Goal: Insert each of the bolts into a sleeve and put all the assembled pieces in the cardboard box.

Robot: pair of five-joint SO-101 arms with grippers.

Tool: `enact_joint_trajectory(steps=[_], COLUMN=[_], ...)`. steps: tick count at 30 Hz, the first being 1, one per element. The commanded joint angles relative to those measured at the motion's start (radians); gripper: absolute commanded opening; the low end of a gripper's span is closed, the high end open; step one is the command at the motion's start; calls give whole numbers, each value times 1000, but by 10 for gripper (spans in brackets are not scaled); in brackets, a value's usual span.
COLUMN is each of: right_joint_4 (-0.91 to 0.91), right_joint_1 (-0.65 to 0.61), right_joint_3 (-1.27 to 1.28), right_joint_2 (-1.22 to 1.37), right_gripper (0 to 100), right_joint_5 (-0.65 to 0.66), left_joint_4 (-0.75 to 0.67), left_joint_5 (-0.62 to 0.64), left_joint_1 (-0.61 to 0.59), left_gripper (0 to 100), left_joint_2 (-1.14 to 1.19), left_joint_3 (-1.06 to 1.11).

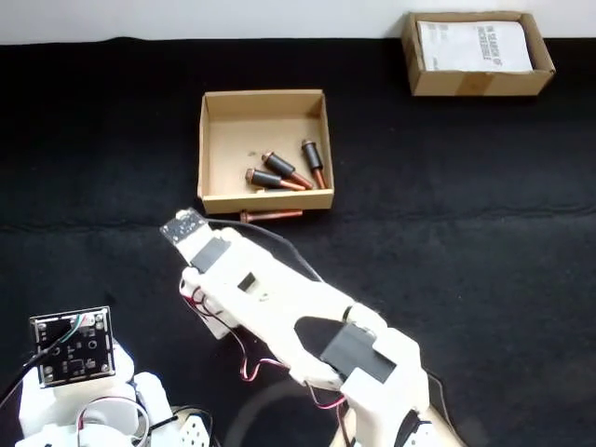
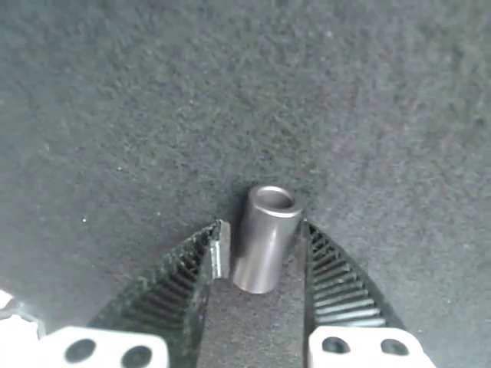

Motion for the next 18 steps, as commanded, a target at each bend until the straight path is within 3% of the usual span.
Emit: enact_joint_trajectory(steps=[1,3,10,18], right_joint_4=[4,4,10,179], right_joint_1=[21,21,51,252], right_joint_3=[-39,-39,-47,-314], right_joint_2=[-1,-1,-10,-159], right_gripper=[46,5,9,9], right_joint_5=[11,12,6,20], left_joint_4=[2,2,2,-5], left_joint_5=[-6,-6,-6,66], left_joint_1=[-16,-16,-16,-13], left_gripper=[9,9,9,9], left_joint_2=[-4,-4,-4,-1], left_joint_3=[1,1,1,2])
